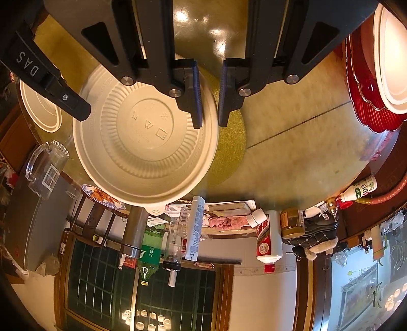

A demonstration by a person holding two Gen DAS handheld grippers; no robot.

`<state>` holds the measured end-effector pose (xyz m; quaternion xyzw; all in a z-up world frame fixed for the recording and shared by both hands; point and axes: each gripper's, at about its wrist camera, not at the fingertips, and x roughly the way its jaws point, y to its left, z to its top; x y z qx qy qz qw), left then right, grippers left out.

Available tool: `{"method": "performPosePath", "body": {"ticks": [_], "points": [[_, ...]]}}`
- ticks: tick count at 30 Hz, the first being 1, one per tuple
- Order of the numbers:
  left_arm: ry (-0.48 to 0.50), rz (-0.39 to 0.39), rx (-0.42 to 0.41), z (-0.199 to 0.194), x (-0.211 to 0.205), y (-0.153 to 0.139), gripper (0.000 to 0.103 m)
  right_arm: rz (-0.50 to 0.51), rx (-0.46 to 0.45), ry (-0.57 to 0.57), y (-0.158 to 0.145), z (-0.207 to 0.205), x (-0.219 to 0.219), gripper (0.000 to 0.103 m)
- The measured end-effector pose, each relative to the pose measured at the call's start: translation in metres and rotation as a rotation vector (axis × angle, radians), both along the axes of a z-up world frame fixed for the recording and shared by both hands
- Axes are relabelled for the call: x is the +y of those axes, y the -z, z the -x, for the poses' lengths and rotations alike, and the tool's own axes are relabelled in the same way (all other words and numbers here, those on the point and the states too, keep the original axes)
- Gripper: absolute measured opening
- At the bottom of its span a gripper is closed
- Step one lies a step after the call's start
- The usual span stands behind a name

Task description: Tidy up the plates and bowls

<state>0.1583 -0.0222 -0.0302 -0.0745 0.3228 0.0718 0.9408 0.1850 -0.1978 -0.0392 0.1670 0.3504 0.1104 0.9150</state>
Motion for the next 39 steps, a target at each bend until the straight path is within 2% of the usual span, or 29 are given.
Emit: {"method": "performPosePath", "body": {"ticks": [39], "points": [[-0.006, -0.015, -0.006, 0.0036, 0.0008, -0.0011, 0.011, 0.001, 0.000, -0.005, -0.0003, 0.0033, -0.0002, 0.010]]}}
